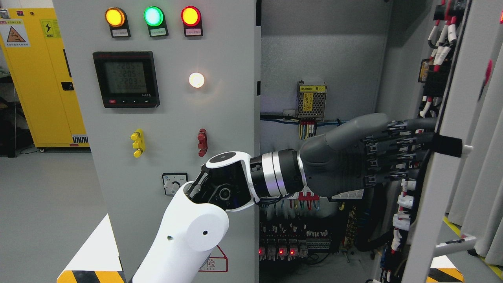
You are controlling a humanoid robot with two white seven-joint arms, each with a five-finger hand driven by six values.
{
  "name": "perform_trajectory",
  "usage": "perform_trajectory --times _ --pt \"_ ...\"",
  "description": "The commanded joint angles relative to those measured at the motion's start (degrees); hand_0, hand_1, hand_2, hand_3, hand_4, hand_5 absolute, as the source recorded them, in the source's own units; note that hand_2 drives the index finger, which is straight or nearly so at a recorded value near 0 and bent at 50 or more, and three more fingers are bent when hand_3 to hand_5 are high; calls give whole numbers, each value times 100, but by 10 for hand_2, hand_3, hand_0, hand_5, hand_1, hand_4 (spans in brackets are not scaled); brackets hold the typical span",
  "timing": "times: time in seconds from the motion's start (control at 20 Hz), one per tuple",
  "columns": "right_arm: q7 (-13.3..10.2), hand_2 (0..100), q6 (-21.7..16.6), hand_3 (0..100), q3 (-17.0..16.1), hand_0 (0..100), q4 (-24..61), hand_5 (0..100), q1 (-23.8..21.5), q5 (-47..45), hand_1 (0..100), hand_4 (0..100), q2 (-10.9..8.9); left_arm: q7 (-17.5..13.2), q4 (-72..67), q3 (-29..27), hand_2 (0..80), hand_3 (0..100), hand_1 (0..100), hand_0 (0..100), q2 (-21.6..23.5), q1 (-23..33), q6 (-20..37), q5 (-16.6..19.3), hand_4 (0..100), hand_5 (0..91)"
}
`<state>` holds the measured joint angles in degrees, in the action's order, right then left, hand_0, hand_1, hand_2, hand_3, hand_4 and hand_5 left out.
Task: Open door with both hands
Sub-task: 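Push the button door outward with the left hand, swinging it open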
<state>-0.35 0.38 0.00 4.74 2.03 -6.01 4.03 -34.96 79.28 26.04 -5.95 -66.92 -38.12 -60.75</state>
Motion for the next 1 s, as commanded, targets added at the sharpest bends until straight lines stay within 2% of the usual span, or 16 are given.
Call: perform_trajectory --times 0.0,0.1,0.55,0.95 --pt "0 40 -2 0 167 0 0 0 0 3 500 0 -8 85 -9 269 0 0 556 120 -363 -23 76 81 0 0" --pt "0 40 -2 0 167 0 0 0 0 -6 500 0 -8 173 -26 375 0 0 556 120 -363 -40 102 81 0 0" --pt "0 40 -2 0 167 0 0 0 0 3 500 0 -8 173 -255 902 0 0 556 120 -380 -304 524 -7 0 0" --pt "0 40 -2 0 167 0 0 0 0 -6 500 0 1 226 -588 1280 0 0 556 120 -415 -690 928 -262 0 0"
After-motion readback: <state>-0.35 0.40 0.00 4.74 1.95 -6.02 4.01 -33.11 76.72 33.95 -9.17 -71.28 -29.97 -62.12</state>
